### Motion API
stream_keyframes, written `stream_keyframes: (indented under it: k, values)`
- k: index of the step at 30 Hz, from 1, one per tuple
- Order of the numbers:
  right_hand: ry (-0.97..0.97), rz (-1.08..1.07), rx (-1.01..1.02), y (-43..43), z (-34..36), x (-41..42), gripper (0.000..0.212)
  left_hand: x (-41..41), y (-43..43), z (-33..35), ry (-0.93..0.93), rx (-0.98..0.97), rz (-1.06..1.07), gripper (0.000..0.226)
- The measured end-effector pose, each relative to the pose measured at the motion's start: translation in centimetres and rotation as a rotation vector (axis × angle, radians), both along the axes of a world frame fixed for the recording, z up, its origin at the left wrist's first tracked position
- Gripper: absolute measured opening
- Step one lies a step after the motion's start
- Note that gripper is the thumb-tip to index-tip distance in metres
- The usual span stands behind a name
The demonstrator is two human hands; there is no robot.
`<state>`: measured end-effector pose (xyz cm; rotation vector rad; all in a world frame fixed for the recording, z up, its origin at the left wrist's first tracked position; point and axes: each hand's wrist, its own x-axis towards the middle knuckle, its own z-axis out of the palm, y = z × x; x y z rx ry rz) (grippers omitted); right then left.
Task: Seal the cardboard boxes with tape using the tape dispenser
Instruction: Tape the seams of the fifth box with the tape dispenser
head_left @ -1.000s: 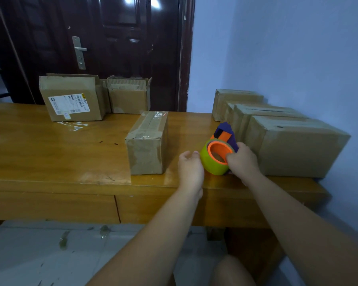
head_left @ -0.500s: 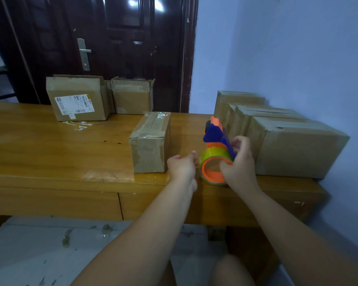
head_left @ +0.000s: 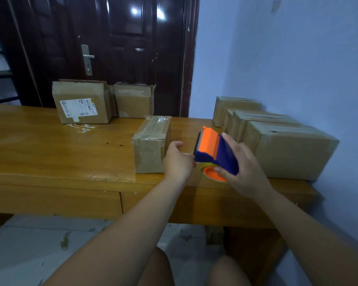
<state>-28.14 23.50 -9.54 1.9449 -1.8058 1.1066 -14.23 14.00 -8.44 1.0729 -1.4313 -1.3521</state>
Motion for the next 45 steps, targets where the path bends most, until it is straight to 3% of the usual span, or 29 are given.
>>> stream_keyframes:
  k: [12,17,19,25,29,33,35,37,42,45]
  values:
    - [-0.006,0.072,-0.168,0.0,4.1,1.9,0.073,3.3,-0.3,5.1,-0.08,-0.144,-0.038,0.062]
    - [0.183,0.047,-0.179,-0.8,4.9,3.2,0.072,4.9,-0.9,6.1,-0.23,-0.348,0.099,0.054]
    - [0.293,-0.008,-0.174,-1.0,5.0,2.9,0.072,5.9,-1.5,6.7,-0.209,-0.362,0.148,0.053]
    - [0.141,0.004,0.091,-1.7,5.1,2.8,0.07,7.1,-1.3,7.7,-0.167,-0.414,0.154,0.059]
    - [0.256,0.002,0.172,-2.2,5.6,3.0,0.071,8.9,-2.5,8.3,-0.174,-0.392,0.206,0.066]
    - [-0.044,0.093,0.081,-2.2,6.0,3.5,0.071,11.0,-3.5,8.5,-0.068,-0.325,0.201,0.066]
    - [-0.305,0.193,-0.008,-2.6,6.2,3.7,0.068,12.0,-4.3,8.1,0.025,-0.165,0.139,0.07]
    - [-0.409,0.225,-0.054,-2.9,6.3,3.6,0.065,12.8,-4.8,7.7,0.111,-0.003,0.061,0.073]
    - [-0.062,0.11,0.081,-2.8,6.4,3.5,0.07,13.0,-5.1,6.9,0.015,-0.116,0.153,0.077]
    - [0.187,0.085,0.263,-3.0,5.8,3.2,0.07,13.5,-5.8,6.9,-0.033,-0.207,0.218,0.077]
